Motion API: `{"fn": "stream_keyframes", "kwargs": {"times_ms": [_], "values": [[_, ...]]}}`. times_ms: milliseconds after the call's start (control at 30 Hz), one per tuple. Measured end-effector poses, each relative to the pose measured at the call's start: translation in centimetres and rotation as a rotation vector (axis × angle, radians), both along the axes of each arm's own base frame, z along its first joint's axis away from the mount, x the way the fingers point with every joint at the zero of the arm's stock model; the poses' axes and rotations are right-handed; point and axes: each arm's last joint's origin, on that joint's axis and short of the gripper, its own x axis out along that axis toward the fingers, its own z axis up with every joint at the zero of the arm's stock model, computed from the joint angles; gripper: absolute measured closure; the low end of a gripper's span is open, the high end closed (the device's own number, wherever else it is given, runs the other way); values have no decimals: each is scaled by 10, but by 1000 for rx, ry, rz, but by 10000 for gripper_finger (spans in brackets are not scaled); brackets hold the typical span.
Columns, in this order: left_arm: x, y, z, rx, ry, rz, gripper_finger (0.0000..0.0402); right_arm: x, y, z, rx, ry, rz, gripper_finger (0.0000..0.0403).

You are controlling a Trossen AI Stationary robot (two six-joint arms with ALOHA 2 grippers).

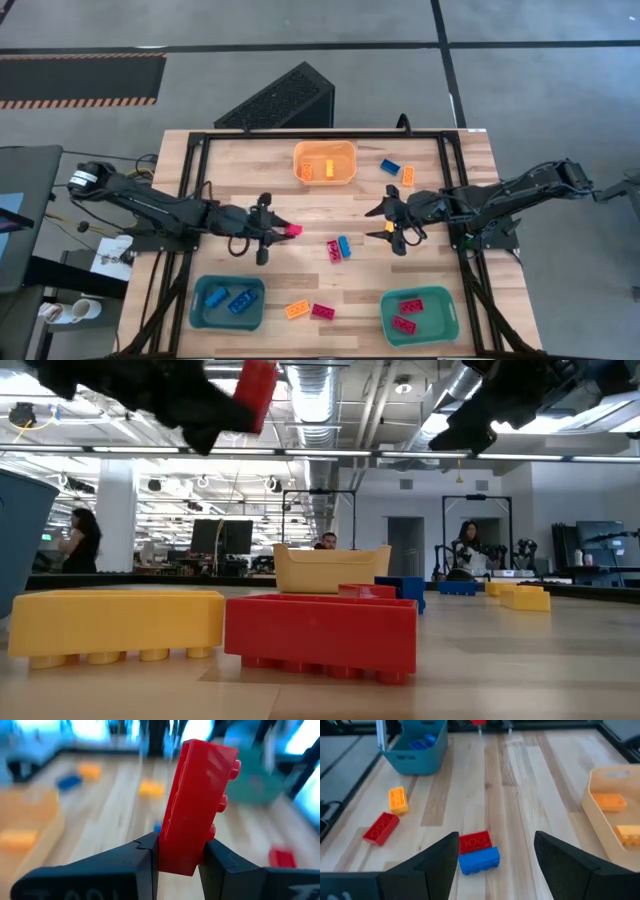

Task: Sort & place blocks by color
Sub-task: Put the red game piece into the green bin

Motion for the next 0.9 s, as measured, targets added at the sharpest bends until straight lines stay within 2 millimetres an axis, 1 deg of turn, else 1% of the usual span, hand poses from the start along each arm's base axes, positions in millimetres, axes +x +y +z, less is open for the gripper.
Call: {"fn": "stream_keyframes", "kwargs": {"times_ms": [133,233,300,367,433,533,633,800,900], "values": [[5,4,1,64,-250,-6,337,1,-8,0,64,-2,-73,122],[11,8,2,148,-327,23,337,5,-17,-2,90,2,-134,122],[18,10,1,172,-380,35,337,8,-20,-2,90,-17,-150,122],[25,11,0,166,-440,8,337,13,-22,0,96,-68,-154,122],[33,11,-5,147,-499,-63,337,19,-22,3,86,-128,-140,122],[41,8,-17,137,-528,-114,333,27,-20,10,48,-235,-88,122],[47,11,-29,123,-538,-85,330,37,-17,11,39,-312,-49,122],[54,20,-42,21,-503,-96,331,57,-17,-4,38,-345,-49,122],[56,22,-48,-2,-482,-88,331,69,-15,-15,34,-380,-48,122]]}}
